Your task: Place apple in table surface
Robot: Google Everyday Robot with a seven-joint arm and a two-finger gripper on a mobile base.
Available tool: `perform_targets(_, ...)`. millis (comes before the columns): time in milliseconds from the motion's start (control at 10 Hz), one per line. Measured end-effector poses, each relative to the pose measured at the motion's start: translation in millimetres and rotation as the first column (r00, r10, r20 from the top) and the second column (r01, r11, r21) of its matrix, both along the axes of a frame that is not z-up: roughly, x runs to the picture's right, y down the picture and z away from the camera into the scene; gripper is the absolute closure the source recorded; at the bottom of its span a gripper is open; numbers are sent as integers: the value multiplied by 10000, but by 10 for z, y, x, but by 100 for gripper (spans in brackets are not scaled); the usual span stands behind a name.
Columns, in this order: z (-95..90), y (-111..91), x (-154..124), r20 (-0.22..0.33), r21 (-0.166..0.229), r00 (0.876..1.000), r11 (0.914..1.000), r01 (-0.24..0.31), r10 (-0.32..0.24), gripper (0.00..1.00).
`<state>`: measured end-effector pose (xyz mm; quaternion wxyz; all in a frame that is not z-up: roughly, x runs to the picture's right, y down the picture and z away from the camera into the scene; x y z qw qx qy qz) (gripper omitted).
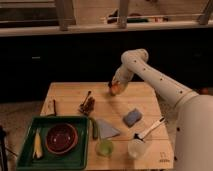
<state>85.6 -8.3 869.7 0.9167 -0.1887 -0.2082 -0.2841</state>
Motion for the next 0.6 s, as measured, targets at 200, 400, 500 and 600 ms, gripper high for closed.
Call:
perform_targets(200, -11, 92, -5, 188, -175, 9998, 9998, 111, -108, 100)
perform_targets(400, -38, 195, 73, 128, -360, 9995, 9989, 304, -300, 100)
perform_targets(500, -41, 265, 97, 227, -448, 9992, 9984, 351, -341, 100)
perform_targets(600, -40, 301, 93, 283, -494, 9989, 9980, 393, -379, 100)
